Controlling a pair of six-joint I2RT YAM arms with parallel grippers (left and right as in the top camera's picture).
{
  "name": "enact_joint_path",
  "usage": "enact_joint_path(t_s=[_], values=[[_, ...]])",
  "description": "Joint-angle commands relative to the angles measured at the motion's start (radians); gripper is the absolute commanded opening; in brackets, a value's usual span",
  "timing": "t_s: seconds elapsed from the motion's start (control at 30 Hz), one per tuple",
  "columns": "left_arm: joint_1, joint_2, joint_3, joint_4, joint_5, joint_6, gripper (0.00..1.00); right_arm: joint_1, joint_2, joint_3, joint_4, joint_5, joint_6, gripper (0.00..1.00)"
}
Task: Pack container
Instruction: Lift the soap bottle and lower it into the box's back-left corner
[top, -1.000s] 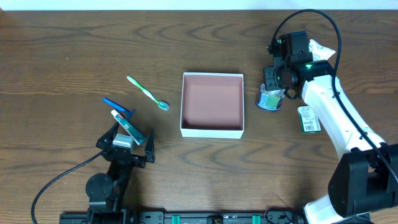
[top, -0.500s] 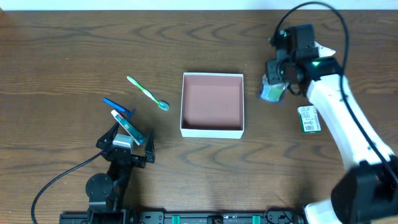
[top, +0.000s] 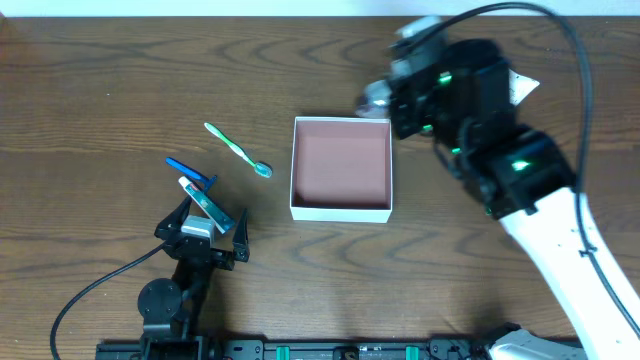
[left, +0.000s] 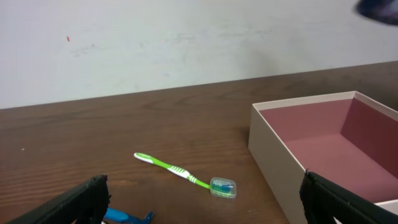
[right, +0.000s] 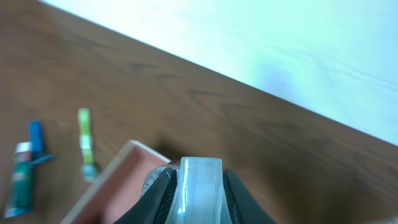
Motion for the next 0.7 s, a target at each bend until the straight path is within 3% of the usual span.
enact_joint_path(t_s=[0.0, 0.23, 0.67], values=[[0.003, -0.005, -0.019, -0.033, 0.003, -0.001, 0.98, 0.077, 0.035, 0.023, 0.047, 0.042, 0.069, 0.02], [0.003, -0.005, -0.019, -0.033, 0.003, -0.001, 0.98, 0.158, 0.185, 0.023, 0.081, 0.128, 0.174, 0.03], [0.003, -0.005, -0.019, -0.033, 0.003, -0.001, 0.98, 0.167, 0.378, 0.023, 0.119, 0.146, 0.308, 0.03]])
